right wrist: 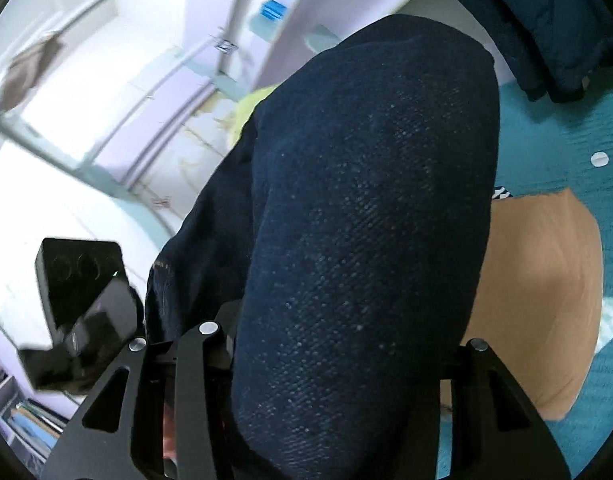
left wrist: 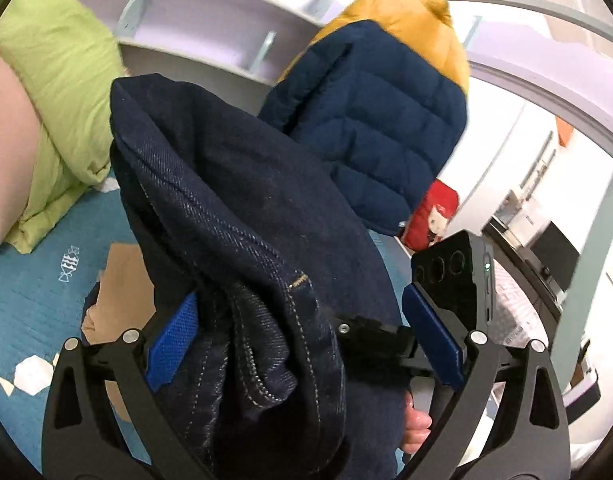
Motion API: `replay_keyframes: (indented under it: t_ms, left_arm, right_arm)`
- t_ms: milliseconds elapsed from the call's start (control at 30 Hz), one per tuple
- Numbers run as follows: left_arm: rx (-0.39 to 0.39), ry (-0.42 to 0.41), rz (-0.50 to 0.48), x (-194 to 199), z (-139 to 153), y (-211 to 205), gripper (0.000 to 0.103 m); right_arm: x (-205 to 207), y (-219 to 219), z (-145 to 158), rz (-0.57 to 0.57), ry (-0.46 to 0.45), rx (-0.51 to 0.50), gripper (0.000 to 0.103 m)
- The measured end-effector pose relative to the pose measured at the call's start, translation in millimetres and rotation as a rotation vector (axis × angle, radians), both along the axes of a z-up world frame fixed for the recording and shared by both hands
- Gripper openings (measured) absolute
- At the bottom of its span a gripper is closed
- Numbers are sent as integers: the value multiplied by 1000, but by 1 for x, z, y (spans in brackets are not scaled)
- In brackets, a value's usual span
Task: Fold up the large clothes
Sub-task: 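Lower the folded denim shirt onto the beige garment with both tools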
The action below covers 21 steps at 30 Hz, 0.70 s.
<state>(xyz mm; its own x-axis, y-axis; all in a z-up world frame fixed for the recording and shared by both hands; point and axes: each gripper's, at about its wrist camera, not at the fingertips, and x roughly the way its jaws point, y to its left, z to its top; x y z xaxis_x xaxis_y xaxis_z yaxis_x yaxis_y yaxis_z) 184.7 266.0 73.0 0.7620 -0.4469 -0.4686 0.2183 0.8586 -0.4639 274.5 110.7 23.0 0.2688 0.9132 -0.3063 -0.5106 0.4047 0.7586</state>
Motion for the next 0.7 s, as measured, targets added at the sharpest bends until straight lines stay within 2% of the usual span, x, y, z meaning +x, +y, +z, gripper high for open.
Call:
replay_keyframes:
  t_ms: [67, 167, 267, 333, 400, 433, 500, 533, 667, 700]
  left_arm:
    - [-6, 44, 15, 25, -15, 8, 96]
    - [-61, 138, 51, 66, -55, 29, 96]
    - [-117, 285, 78, 106, -118, 46, 94]
    - [-143, 378, 103, 125, -165, 51, 94]
    - [-133, 380, 113, 133, -194, 53, 95]
    - [-163, 363, 120, 133, -200, 55, 94]
    - [-221, 330, 139, 133, -207, 61, 95]
    - [-219, 335, 157, 135, -210, 62, 95]
    - [-122, 373, 202, 127, -204, 64, 95]
    - [-73, 383, 210, 121, -200, 64, 95]
  right_arm:
    - [23, 21, -12, -16, 5, -73, 42]
    - [62, 43, -48, -48, 70, -170, 41]
    - [97, 59, -99, -110, 160, -298, 40]
    - [113, 67, -141, -202, 223, -420, 40]
    - [121, 61, -172, -223, 253, -380, 41]
    - [124, 58, -179, -232, 256, -342, 41]
    - [123, 63, -177, -232, 247, -349, 41]
    - [126, 61, -177, -220, 244, -356, 42]
    - [140, 38, -174, -171, 293, -304, 49]
    - [127, 30, -162, -167, 298, -302, 53]
